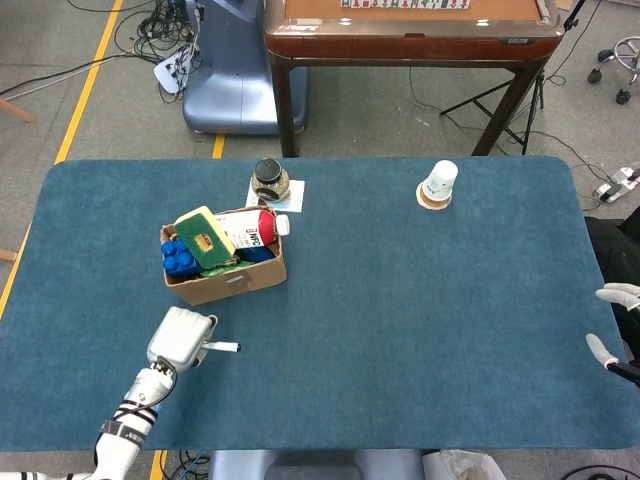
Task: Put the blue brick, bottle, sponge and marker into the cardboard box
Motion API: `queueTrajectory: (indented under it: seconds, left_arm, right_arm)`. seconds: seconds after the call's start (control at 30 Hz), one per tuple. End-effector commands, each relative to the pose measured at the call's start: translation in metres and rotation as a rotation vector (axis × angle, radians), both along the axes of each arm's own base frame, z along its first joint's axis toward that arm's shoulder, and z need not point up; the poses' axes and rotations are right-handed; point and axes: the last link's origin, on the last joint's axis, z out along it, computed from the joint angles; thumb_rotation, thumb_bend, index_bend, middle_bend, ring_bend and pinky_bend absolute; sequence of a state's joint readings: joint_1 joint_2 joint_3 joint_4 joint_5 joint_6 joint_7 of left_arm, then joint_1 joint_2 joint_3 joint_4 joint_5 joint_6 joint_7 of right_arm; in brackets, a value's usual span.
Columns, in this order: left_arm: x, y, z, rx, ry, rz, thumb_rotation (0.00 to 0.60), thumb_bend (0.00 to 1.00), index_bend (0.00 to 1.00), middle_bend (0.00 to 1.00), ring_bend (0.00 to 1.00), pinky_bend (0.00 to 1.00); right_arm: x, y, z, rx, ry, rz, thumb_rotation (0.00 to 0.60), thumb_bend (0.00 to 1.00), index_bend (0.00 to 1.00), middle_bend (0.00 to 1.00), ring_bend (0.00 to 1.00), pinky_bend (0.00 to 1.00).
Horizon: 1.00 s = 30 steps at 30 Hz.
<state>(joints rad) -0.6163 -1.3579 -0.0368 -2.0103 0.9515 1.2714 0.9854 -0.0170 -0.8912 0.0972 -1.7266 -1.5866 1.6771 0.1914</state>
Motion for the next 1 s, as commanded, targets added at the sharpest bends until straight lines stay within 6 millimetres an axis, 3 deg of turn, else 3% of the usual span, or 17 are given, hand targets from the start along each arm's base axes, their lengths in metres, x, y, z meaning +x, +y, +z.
queueTrajectory:
  seconds: [0.03, 0.7, 1.0]
  left_arm:
    - [0.012, 0.014, 0.013, 0.044, 0.002, -0.014, 0.6, 0.35, 0.66, 1.0, 0.83, 0.92]
    - [0.038, 0.05, 0.052, 0.183, -0.04, 0.001, 0.6, 0.35, 0.66, 1.0, 0.83, 0.92]
    - [0.048, 0.062, 0.053, 0.209, -0.038, 0.001, 0.6, 0.35, 0.66, 1.0, 0.83, 0.92]
  right_arm:
    - [0.0, 0.0, 0.0, 0.001, 0.0, -0.001, 0.6, 0.24, 0.32, 0.31, 0.29, 0.41]
    - [0.0, -0.001, -0.001, 0.006, 0.002, -0.002, 0.6, 0.24, 0.32, 0.31, 0.29, 0.41]
    - [0.0, -0.001, -0.002, 0.01, 0.003, -0.002, 0.6, 0.24, 0.32, 0.31, 0.29, 0.41]
